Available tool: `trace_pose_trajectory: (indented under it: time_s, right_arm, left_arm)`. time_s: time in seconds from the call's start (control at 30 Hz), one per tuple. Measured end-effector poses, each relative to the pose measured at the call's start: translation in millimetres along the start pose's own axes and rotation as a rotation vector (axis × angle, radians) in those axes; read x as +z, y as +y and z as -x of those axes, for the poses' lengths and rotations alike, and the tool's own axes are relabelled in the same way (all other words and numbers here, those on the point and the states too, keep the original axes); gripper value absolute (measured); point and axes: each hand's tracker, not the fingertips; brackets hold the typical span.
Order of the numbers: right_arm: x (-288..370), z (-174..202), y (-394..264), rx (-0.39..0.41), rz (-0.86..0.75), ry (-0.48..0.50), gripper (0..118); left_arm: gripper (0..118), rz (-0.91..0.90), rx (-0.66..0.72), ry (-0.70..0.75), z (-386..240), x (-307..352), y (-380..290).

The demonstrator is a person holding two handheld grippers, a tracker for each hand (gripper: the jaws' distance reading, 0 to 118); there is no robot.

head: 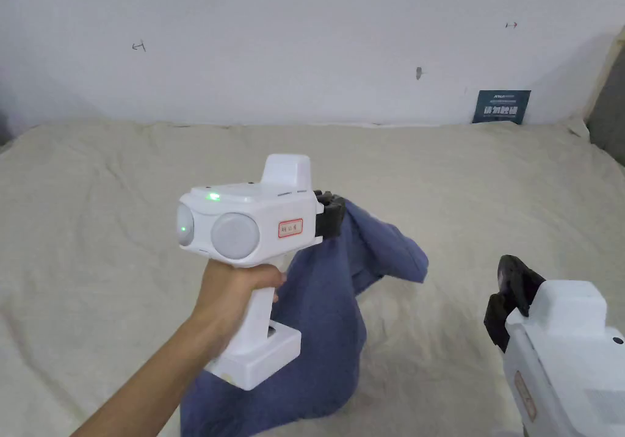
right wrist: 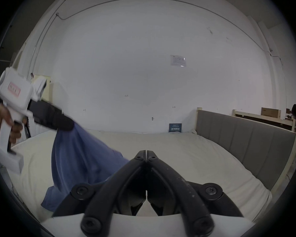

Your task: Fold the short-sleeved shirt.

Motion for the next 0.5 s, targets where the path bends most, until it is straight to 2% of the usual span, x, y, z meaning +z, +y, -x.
trace_pose_trajectory:
  time_s: [0.17, 0.5]
  right_arm:
    - [1.1, -10.6, -8.0, -0.004, 0.022, -0.029, 1]
    - [-5.4, -1.5, -21.5, -0.015, 0.067, -0.017, 1]
  left_arm:
    - [4, 0.16, 0.04, -0.046, 4.2, -36.1, -59.9]
    - [4, 0.562, 0.013, 0.092, 30.7, -106.7, -188.8]
